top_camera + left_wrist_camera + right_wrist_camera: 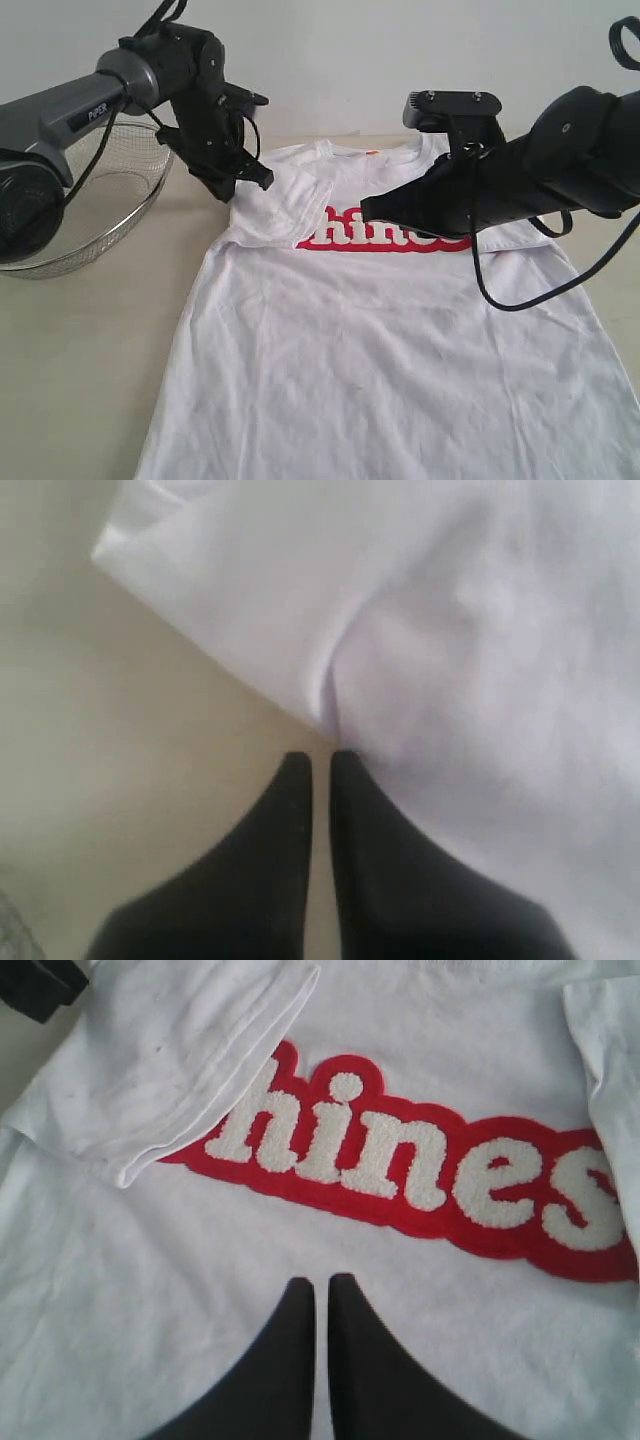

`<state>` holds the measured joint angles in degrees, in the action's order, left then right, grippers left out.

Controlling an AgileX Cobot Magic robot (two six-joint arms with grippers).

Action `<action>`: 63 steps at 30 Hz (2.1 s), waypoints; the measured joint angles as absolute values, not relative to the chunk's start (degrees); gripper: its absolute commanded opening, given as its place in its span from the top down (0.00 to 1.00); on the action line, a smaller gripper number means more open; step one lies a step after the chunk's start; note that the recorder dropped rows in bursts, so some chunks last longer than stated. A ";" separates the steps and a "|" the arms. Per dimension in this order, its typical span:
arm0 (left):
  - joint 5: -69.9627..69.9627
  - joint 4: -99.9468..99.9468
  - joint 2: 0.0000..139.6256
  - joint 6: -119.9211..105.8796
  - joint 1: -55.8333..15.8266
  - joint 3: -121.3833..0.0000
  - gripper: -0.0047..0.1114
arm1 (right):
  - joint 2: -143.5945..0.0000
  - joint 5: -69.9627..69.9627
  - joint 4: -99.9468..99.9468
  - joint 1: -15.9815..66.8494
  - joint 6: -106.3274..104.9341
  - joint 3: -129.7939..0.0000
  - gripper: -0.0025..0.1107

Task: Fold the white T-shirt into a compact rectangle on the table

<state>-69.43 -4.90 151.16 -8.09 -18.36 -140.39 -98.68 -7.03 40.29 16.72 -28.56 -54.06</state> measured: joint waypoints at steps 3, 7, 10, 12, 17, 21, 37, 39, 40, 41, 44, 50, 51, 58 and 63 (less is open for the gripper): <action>-69.65 -4.99 150.41 -8.00 -18.26 -140.39 0.92 | -98.68 -7.03 40.29 16.72 -28.56 -54.06 0.98; -69.66 -2.10 149.06 -8.00 -18.26 -140.39 0.92 | -98.68 -7.03 40.29 16.72 -28.56 -54.06 0.98; -69.41 2.86 148.60 -8.23 -18.26 -140.51 0.92 | -98.68 -7.03 40.29 16.72 -28.56 -54.06 0.98; -68.61 5.27 148.60 -8.40 -18.37 -140.51 0.92 | -98.68 -7.03 40.29 16.72 -28.56 -54.06 0.98; -67.80 6.67 149.95 -8.52 -18.66 -140.51 0.92 | -98.68 -7.13 40.29 16.72 -28.56 -54.06 0.98; -67.57 6.46 151.61 -8.62 -18.66 -140.51 0.92 | -98.68 -7.13 40.29 16.72 -28.56 -54.06 0.98; -66.26 2.35 152.86 -7.57 -17.31 -140.51 0.92 | -98.68 -7.47 40.29 16.72 -28.91 -54.06 0.98; -66.01 2.21 152.86 -7.57 -16.71 -140.51 0.92 | -98.68 -7.47 40.29 16.72 -28.91 -54.06 0.98; -65.90 2.09 152.86 -7.57 -16.44 -140.51 0.92 | -98.68 -7.47 40.29 16.72 -28.91 -54.06 0.98; -65.88 1.76 152.86 -7.57 -16.04 -140.51 0.92 | -98.68 -7.47 40.29 16.72 -28.91 -54.06 0.98; -65.45 1.83 152.86 -7.57 -15.68 -140.51 0.92 | -98.68 -7.47 40.29 16.72 -28.91 -54.06 0.98; -64.95 6.00 152.86 -8.93 -15.39 -140.51 0.92 | -98.68 -7.47 40.29 16.72 -28.91 -54.06 0.98; -64.95 6.48 152.75 -9.07 -15.39 -140.51 0.92 | -98.68 -7.47 40.29 16.72 -28.91 -54.06 0.98; -67.73 7.49 148.18 -9.62 -15.39 -140.51 0.92 | -98.68 -7.47 40.29 16.72 -28.92 -54.06 0.98; -69.38 10.42 144.33 -9.76 -15.39 -140.37 0.92 | -98.68 -7.47 40.29 16.72 -27.89 -54.06 0.98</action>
<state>-69.38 10.42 144.33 -9.76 -15.39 -140.37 -98.68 -7.47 40.29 16.72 -27.89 -54.06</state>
